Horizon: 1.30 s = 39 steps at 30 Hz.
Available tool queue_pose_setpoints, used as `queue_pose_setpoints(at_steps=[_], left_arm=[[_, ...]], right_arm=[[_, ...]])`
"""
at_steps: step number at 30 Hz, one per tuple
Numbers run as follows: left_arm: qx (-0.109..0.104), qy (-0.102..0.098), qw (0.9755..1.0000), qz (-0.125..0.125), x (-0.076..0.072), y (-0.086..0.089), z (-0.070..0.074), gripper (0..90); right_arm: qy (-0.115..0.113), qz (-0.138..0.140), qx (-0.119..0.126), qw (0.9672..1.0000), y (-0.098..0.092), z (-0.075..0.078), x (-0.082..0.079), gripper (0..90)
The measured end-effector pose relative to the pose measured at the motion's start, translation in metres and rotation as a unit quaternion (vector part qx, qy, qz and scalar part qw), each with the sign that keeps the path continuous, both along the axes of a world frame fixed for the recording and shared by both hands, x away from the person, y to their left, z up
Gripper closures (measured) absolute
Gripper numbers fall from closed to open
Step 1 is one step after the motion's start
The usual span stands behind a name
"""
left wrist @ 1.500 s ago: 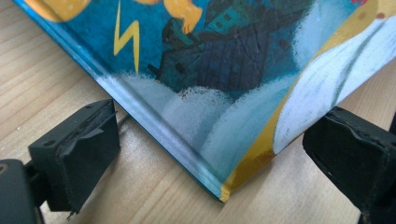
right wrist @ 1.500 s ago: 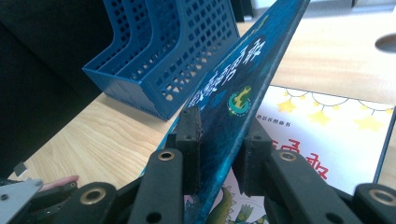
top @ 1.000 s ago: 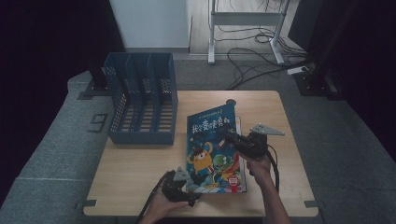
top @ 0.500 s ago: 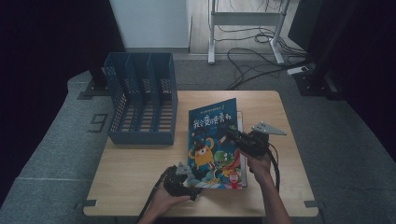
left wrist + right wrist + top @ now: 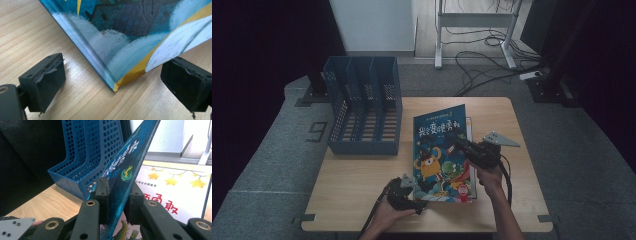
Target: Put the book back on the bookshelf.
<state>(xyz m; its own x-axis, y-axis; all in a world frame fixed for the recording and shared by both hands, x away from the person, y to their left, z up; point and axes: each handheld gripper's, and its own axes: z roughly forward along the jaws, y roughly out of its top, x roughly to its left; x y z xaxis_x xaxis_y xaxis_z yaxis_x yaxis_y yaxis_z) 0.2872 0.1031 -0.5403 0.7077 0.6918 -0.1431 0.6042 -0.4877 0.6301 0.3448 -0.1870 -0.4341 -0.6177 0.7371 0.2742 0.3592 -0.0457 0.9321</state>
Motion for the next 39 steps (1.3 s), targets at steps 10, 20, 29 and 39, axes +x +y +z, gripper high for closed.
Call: queue_pose_setpoints(at_steps=[10, 20, 29, 39], left_arm=[[0.003, -0.004, 1.0000, 0.005, 0.009, 0.001, -0.001, 4.8], [0.011, 0.001, 0.9999, 0.008, 0.017, 0.000, 0.000, 2.7], [0.012, 0.000, 0.9997, 0.019, 0.025, 0.002, 0.000, 3.3], [0.040, -0.020, 0.9989, 0.016, 0.017, -0.003, -0.001, 3.5]], right_arm=[[-0.016, -0.006, -0.004, 0.9998, 0.002, 0.007, -0.001, 75.2], [-0.030, -0.003, -0.015, 0.9994, 0.002, 0.012, -0.007, 75.3], [-0.039, -0.001, -0.026, 0.9989, 0.006, 0.019, -0.001, 76.1], [-0.057, 0.013, -0.014, 0.9982, 0.003, 0.015, -0.010, 76.6]])
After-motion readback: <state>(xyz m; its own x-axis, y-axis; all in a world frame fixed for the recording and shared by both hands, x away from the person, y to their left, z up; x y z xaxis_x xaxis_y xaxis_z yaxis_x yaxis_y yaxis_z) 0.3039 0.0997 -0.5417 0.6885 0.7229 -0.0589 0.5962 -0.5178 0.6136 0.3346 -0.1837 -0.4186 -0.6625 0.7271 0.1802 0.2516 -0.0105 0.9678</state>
